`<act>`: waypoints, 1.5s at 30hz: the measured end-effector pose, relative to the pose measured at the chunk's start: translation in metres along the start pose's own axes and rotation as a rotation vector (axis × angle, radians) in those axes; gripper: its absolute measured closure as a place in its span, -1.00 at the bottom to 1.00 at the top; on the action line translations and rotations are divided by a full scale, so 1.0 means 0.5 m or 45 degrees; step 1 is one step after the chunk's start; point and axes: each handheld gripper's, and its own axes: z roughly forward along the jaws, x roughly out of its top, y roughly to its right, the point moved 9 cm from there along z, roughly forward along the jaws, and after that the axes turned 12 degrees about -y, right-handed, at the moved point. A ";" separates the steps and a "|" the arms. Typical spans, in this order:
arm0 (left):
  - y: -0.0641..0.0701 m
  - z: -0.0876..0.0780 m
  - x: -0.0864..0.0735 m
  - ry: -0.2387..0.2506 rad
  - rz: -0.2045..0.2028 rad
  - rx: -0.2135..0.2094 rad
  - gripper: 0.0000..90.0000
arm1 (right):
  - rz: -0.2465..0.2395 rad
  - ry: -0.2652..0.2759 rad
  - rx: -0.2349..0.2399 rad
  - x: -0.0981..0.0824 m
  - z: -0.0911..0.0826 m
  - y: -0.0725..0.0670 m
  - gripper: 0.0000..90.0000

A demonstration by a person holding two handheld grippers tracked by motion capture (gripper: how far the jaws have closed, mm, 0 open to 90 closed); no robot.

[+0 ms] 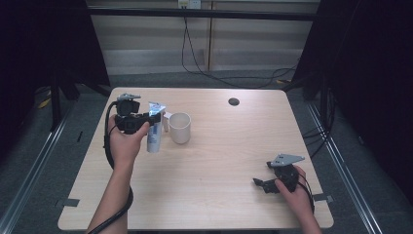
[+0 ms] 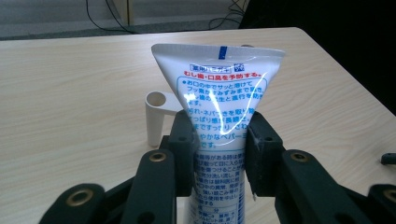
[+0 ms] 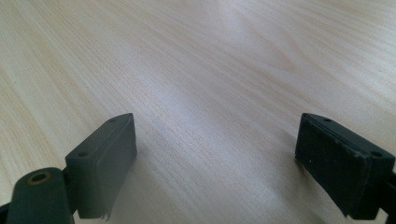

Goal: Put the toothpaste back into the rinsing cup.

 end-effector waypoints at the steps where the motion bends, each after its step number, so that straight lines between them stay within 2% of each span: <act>1: 0.001 0.000 0.002 -0.002 0.008 0.003 0.52 | 0.000 0.001 -0.001 0.000 0.000 0.000 -0.73; 18: 0.014 0.002 0.045 0.011 0.045 -0.006 0.51 | -0.002 0.000 0.000 0.000 0.000 0.000 -0.73; 30: 0.026 -0.005 0.083 0.051 0.055 -0.007 0.52 | 0.000 0.001 -0.001 0.000 0.000 0.000 -0.73; 40: 0.042 -0.011 0.111 0.080 0.083 -0.002 0.52 | -0.001 0.001 0.000 0.000 0.000 0.000 -0.73; 45: 0.049 -0.006 0.124 0.082 0.087 -0.017 0.51 | -0.001 0.001 0.000 0.000 0.000 0.000 -0.73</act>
